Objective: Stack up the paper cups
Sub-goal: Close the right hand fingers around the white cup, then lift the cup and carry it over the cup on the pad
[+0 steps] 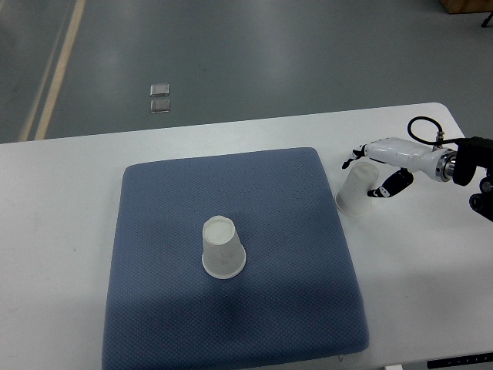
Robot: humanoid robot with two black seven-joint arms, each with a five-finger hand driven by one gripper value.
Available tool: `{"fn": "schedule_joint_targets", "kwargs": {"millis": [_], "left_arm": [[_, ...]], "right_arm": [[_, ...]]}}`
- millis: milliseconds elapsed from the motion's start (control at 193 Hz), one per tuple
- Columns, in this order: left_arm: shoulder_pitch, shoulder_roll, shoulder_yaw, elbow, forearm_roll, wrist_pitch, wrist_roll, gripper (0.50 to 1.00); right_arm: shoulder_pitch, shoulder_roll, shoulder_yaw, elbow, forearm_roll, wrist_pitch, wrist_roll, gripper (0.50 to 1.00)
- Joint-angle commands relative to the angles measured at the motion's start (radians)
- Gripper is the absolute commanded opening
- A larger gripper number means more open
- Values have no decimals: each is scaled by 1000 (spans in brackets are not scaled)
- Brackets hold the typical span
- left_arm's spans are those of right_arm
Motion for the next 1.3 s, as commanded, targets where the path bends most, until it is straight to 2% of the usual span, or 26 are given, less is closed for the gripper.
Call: {"fn": "schedule_joint_targets", "kwargs": {"millis": [0,150,353,472,675,742,893,1012,1162,1297], "left_arm": [[0,0,0,0,0,0,0,1000],[0,0,0,0,0,1,0,1000],[0,0,0,0,0,0,0,1000],[0,0,-1,0,0,0,0,1000],[0,0,0,0,0,1,0,1000],[0,0,0,0,0,0,0,1000],[0,0,0,0,1,1,0,1000],[0,0,0,0,0,0,0,1000],[0,0,0,0,0,1,0,1000],[0,0,0,0,0,0,0,1000]], "right_arm": [[0,0,-7,0,-3,-1,0,807],[0,0,-9,-2,-5,-1,0,795],[-1,0,-10,-8,-7,-1,0,754],[0,0,-20,-9,-7,-1,0,719],[0,-2,-20,-20,-7,-1,0,615],[0,-8,-18,-20,-7,-1,0,594],[38,-28,-7,0,9,-3,2,590],[103,-81,0,89,20,5,2,590],[216,-152,-1,261,110,19,-1,590],[311,-202,2,419,161,83,-6,584]]}}
